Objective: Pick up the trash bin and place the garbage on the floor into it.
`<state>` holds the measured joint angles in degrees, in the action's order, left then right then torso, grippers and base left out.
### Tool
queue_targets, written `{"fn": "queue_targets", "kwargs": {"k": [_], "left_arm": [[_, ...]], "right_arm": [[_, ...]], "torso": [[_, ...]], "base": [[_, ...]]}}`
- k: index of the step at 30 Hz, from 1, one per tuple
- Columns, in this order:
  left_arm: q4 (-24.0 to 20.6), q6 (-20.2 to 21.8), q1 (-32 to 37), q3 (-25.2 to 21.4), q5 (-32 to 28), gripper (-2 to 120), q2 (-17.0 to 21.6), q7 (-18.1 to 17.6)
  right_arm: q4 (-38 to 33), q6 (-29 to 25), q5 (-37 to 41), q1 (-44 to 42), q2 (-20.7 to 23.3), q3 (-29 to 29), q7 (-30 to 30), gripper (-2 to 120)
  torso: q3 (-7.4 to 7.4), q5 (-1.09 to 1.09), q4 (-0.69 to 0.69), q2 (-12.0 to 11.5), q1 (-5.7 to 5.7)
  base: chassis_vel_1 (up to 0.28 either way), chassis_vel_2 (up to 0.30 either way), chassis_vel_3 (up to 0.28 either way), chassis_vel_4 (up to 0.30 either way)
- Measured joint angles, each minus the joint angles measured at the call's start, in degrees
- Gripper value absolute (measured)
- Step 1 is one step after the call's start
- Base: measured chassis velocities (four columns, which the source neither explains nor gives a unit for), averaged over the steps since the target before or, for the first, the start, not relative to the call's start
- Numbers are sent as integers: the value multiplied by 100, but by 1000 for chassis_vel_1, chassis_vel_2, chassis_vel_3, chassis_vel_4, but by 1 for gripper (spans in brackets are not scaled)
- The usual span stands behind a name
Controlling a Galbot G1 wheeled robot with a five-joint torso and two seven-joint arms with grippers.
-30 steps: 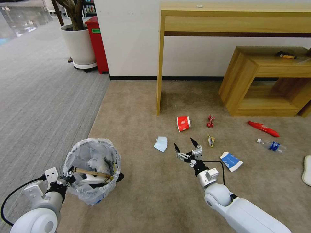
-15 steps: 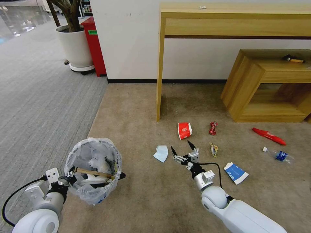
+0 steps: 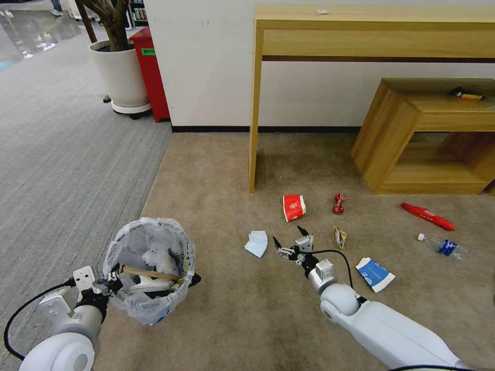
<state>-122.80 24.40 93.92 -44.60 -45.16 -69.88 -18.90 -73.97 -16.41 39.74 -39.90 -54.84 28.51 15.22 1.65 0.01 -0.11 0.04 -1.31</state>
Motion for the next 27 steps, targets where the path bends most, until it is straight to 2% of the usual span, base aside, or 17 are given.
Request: {"fn": "queue_targets", "kwargs": {"k": [9,12,19,27], "left_arm": [[52,-1,-24,56,31,0,-54,-4],[80,-5,-27,52,34,0,-84,-6],[82,-13,-26,81,46,0,-119,-5],[87,-14,-45,156,67,0,-156,-7]], "right_arm": [[715,218,358,343,-495,367,57,100],[1220,211,364,445,-867,456,-11,100],[1831,202,359,605,-1464,517,-46,100],[2581,306,328,776,-1909,520,-21,100]], "torso": [[0,0,0,0,0],[1,-1,0,-1,0],[0,1,1,0,0],[0,1,0,0,0]], "base": [[0,0,0,0],[0,0,0,0],[0,0,0,0],[0,0,0,0]]}}
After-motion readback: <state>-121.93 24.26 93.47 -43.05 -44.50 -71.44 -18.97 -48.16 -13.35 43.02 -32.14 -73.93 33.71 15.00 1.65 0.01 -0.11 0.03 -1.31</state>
